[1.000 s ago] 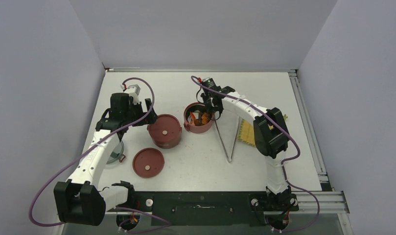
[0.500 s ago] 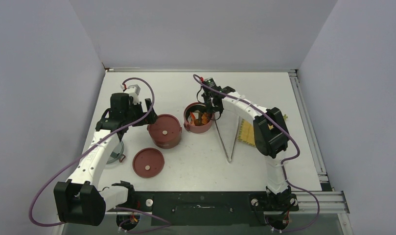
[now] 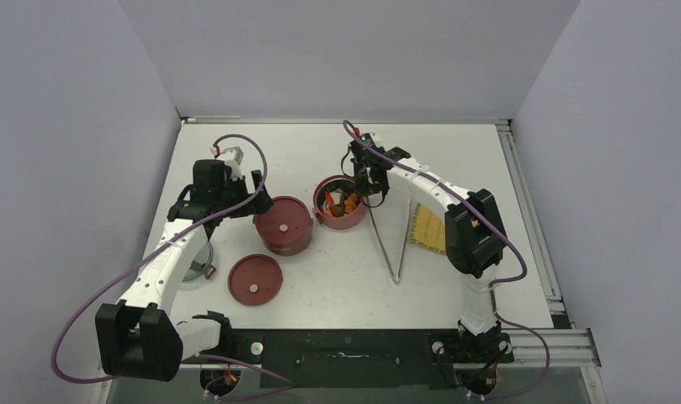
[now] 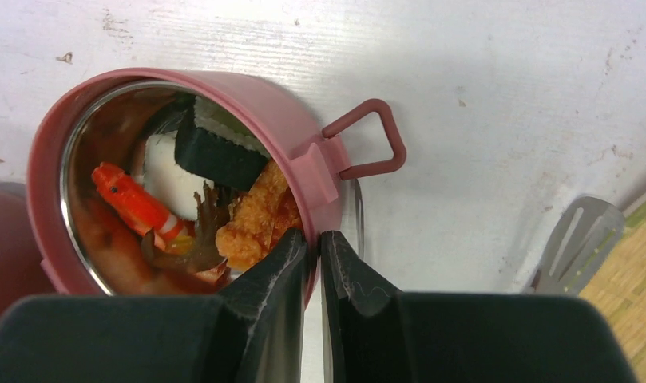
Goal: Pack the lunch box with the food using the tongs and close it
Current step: Pick up the packing box from the center of the board.
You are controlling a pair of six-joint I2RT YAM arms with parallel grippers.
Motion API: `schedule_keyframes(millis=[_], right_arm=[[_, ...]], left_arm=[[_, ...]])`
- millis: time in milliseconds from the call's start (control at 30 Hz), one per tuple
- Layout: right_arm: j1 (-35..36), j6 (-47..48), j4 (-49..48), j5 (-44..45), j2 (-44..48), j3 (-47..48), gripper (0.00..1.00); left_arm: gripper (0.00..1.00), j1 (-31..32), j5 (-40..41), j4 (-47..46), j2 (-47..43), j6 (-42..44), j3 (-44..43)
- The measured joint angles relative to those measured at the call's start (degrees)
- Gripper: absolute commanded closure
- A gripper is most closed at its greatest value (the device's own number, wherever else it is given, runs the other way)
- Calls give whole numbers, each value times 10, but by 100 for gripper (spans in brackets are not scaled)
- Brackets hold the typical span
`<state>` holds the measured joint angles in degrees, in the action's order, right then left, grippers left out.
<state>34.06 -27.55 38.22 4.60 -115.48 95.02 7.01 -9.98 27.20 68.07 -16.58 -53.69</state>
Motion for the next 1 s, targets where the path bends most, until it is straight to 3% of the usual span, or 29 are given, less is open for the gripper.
schedule_keyframes(millis=[267,467,1000], right_arm=[[0,-17,16,13,51,-23,95],[0,-20,15,21,72,-37,95],[0,-29,9,26,109,-79,95]], left_arm=[[12,0,-2,5,28,-4,0],[18,0,-10,9,60,-7,0],[55,0,2,17,107,-1,-2]])
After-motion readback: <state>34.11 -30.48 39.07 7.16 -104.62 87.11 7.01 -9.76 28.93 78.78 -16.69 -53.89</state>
